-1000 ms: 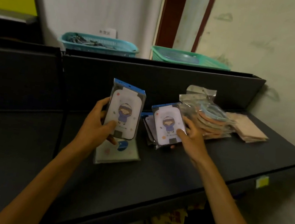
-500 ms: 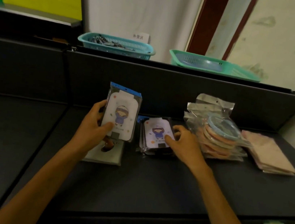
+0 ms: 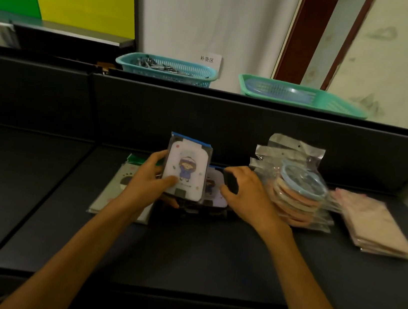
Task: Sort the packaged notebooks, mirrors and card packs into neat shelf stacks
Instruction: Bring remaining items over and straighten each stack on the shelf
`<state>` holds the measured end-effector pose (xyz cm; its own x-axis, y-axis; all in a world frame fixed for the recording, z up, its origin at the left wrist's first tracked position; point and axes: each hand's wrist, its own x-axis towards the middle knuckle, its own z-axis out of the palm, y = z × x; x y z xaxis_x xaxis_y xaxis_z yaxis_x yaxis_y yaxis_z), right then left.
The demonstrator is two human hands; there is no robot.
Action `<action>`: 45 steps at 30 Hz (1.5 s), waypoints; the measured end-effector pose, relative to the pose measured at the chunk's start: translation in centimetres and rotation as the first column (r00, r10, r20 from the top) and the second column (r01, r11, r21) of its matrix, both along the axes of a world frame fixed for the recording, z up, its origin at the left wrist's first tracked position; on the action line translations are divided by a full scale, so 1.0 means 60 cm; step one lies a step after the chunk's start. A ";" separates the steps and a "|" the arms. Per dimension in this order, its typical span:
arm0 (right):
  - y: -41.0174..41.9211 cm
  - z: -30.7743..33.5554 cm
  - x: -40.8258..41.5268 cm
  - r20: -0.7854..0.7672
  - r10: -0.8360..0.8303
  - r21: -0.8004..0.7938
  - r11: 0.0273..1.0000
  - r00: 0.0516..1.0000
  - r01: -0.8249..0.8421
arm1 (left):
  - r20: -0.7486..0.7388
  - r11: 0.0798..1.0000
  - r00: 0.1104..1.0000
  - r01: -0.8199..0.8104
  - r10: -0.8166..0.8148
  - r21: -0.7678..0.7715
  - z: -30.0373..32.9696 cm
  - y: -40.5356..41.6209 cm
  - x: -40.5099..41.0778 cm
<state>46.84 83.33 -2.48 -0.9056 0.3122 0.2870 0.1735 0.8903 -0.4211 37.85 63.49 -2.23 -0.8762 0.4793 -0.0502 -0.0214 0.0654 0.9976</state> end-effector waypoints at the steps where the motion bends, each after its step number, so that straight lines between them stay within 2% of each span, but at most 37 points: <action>1: 0.003 0.002 0.000 -0.009 0.014 -0.002 1.000 1.000 -0.014 | 0.010 1.000 1.000 0.007 -0.007 0.000 0.001 0.005 -0.001; 6: 0.012 0.005 0.005 -0.030 0.050 -0.002 0.999 0.998 -0.050 | 0.047 0.996 0.995 0.086 -0.084 -0.035 -0.003 0.031 0.001; 9: 0.016 0.003 0.008 -0.021 0.049 -0.011 0.999 0.999 -0.049 | 0.021 0.986 0.996 0.093 -0.091 -0.136 -0.008 0.047 0.000; 15: 0.018 0.007 0.017 -0.008 0.043 -0.018 0.999 0.999 -0.043 | -0.288 0.884 0.951 -0.038 -0.111 -0.466 -0.012 0.055 -0.011; 21: 0.016 0.011 0.023 0.002 0.053 0.001 0.999 0.999 -0.053 | -0.508 0.756 0.830 -0.177 -0.230 -0.631 -0.004 0.038 -0.011; 26: 0.008 0.012 0.021 -0.003 0.090 0.003 0.996 0.996 -0.090 | -0.637 0.660 0.713 -0.330 -0.295 -0.675 0.014 -0.010 -0.004; 32: -0.016 0.003 0.010 0.015 0.124 -0.017 0.992 0.992 -0.124 | -0.628 0.564 0.723 -0.401 -0.289 -0.722 0.009 -0.067 0.009; 39: -0.093 0.023 -0.016 0.043 0.216 -0.010 0.976 0.975 -0.216 | -0.619 0.535 0.749 -0.431 -0.236 -0.727 0.006 -0.158 0.013; 42: -0.145 0.022 -0.039 0.038 0.250 0.058 0.966 0.967 -0.252 | -0.623 0.529 0.753 -0.448 -0.211 -0.721 0.002 -0.218 0.007; 45: -0.213 0.019 -0.060 0.054 0.296 0.044 0.953 0.954 -0.299 | -0.636 0.512 0.749 -0.480 -0.184 -0.712 -0.002 -0.289 0.000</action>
